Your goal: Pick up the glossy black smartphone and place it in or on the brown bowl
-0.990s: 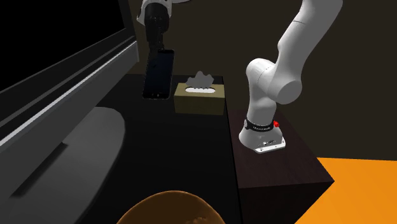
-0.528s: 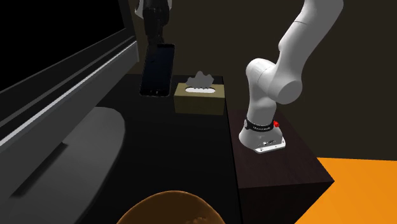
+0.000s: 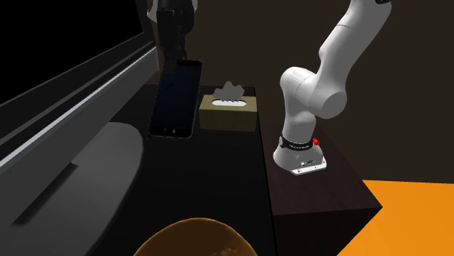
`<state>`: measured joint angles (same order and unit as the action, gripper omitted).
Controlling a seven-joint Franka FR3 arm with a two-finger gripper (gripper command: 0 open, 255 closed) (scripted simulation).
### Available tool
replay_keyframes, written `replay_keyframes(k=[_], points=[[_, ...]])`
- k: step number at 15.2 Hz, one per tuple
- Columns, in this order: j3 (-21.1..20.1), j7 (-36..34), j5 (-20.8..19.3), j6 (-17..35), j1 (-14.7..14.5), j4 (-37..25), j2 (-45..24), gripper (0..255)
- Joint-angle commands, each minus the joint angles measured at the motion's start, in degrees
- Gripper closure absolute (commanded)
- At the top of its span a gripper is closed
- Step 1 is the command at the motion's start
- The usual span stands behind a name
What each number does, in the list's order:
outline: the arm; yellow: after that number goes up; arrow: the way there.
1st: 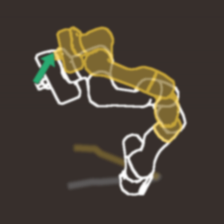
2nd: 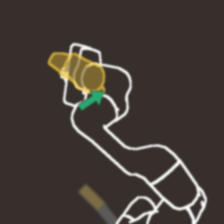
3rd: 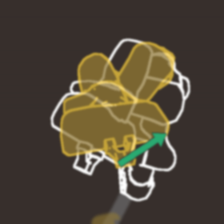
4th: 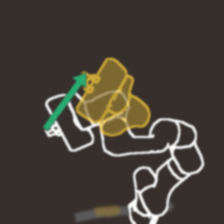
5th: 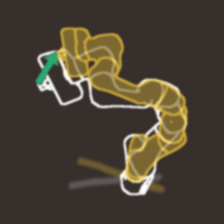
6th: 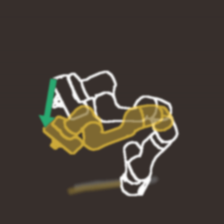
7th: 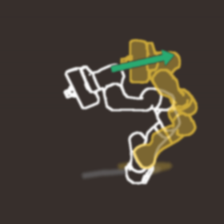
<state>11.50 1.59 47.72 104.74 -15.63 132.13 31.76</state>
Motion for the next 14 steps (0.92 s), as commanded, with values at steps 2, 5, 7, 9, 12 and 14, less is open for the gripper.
replay_keyframes(k=[2,5,7,9,12,14], points=[[-4.13,-2.74,2.36,4.06,-1.71,0.54,0.00,255],[-7.94,-5.29,4.41,7.78,-3.37,0.19,-0.74,255],[-10.44,-6.96,5.65,10.25,-4.45,-0.41,-1.60,255],[-12.91,-8.64,6.75,12.72,-5.49,-1.31,-2.74,255],[-16.53,-11.19,8.04,16.41,-6.97,-3.19,-4.95,255],[-18.91,-12.94,8.60,18.85,-7.85,-4.78,-6.73,255]])
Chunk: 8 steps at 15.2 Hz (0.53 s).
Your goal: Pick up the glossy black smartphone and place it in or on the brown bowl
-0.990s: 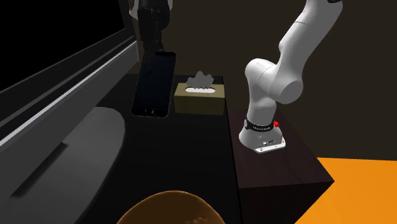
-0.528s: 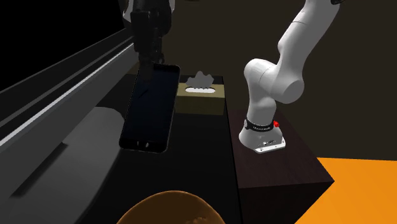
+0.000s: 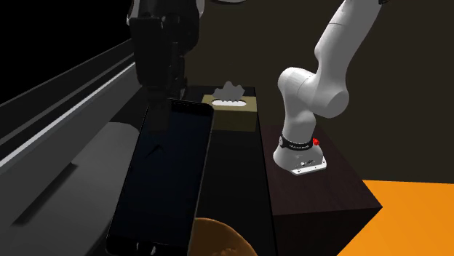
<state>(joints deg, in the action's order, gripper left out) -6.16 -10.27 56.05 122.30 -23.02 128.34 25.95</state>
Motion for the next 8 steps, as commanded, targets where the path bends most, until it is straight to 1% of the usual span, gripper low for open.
replay_keyframes(k=[1,4,8], points=[[-2.44,-1.98,0.46,2.51,-0.86,-1.90,-1.90,255],[-6.32,-5.20,0.46,6.53,-2.09,-5.36,-5.58,255],[-6.41,-2.72,2.17,8.46,-2.59,-2.98,-5.89,255]])
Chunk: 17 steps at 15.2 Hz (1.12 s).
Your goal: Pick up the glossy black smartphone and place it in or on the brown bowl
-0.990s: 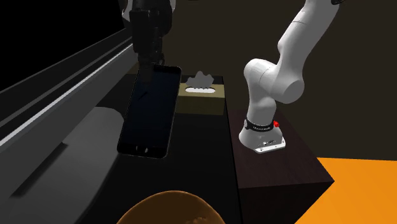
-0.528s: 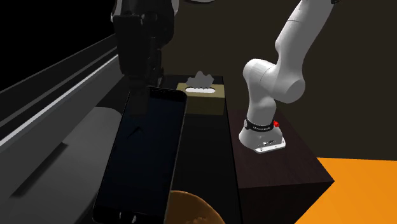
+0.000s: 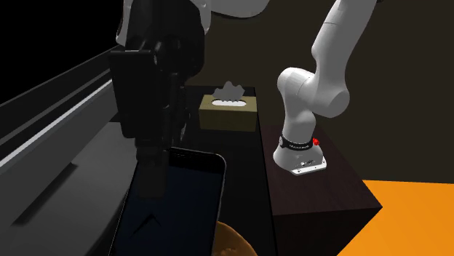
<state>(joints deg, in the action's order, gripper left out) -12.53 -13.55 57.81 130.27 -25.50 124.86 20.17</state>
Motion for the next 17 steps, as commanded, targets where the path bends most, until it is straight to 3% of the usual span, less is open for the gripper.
replay_keyframes(k=[1,17], points=[[-0.06,1.20,0.86,0.96,-0.23,1.06,-0.22,255],[-0.32,11.00,8.09,7.25,-2.07,7.63,-2.97,255]])
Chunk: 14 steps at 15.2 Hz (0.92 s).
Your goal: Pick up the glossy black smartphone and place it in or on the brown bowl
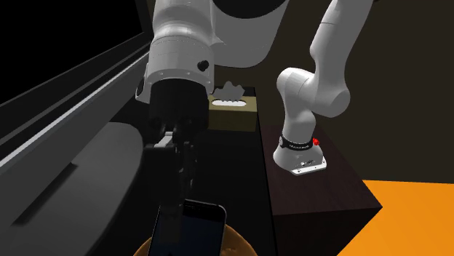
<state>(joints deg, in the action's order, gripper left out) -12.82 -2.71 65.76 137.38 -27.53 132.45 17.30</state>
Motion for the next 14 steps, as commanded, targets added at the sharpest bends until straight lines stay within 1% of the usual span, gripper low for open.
replay_keyframes(k=[1,6,7,12,14], points=[[-0.03,0.17,0.14,0.14,-0.04,0.04,-0.10,255],[-0.03,0.17,0.14,0.14,-0.04,0.04,-0.10,255],[-0.03,0.17,0.14,0.14,-0.04,0.04,-0.10,0],[-0.03,0.17,0.14,0.14,-0.04,0.04,-0.10,0],[1.60,-1.05,-1.80,-3.19,1.06,1.01,3.20,0]])
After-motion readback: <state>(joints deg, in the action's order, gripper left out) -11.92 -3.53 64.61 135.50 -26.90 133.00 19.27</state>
